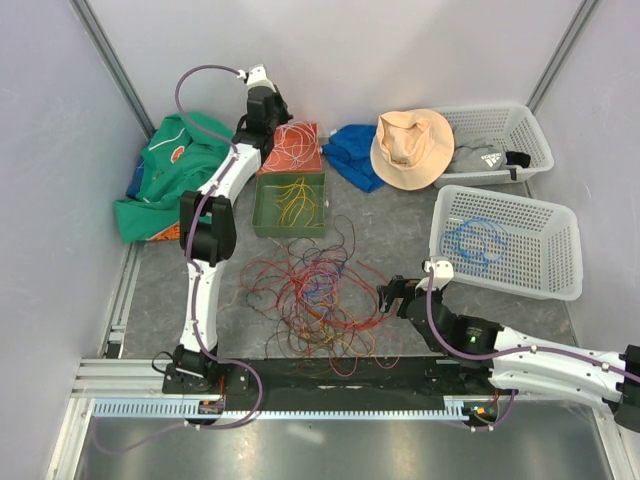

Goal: Untangle the cables

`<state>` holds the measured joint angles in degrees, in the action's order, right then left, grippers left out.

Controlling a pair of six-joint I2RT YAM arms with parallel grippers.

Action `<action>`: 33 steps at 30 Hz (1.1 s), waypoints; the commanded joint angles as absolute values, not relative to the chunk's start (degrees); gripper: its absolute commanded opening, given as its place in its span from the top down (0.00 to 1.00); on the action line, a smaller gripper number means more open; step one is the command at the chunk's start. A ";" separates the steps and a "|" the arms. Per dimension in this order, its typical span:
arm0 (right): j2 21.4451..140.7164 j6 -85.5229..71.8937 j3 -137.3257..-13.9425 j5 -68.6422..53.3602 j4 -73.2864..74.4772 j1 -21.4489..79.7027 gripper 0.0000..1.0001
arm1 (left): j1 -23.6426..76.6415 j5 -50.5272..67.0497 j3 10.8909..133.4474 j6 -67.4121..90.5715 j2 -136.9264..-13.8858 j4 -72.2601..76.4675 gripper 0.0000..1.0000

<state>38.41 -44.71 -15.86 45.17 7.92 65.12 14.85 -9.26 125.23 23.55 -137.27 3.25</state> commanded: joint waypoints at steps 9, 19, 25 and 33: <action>42.10 -44.65 -16.44 46.23 3.08 65.04 0.04 | 15.03 -2.03 115.67 24.17 -131.31 9.41 0.98; 38.76 -45.26 -16.35 45.70 5.01 65.04 0.03 | 15.12 1.06 120.50 23.82 -132.98 3.25 0.00; 37.97 -45.62 -16.70 45.44 5.71 65.04 0.04 | 15.20 -3.93 117.70 24.34 -124.56 2.73 0.00; 43.14 -40.36 -18.37 42.46 4.66 65.04 0.03 | 22.04 -15.36 91.26 27.61 -99.25 4.74 0.00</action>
<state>39.94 -43.77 -15.90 44.34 5.56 65.10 16.56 -7.97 100.01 26.04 -112.31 1.45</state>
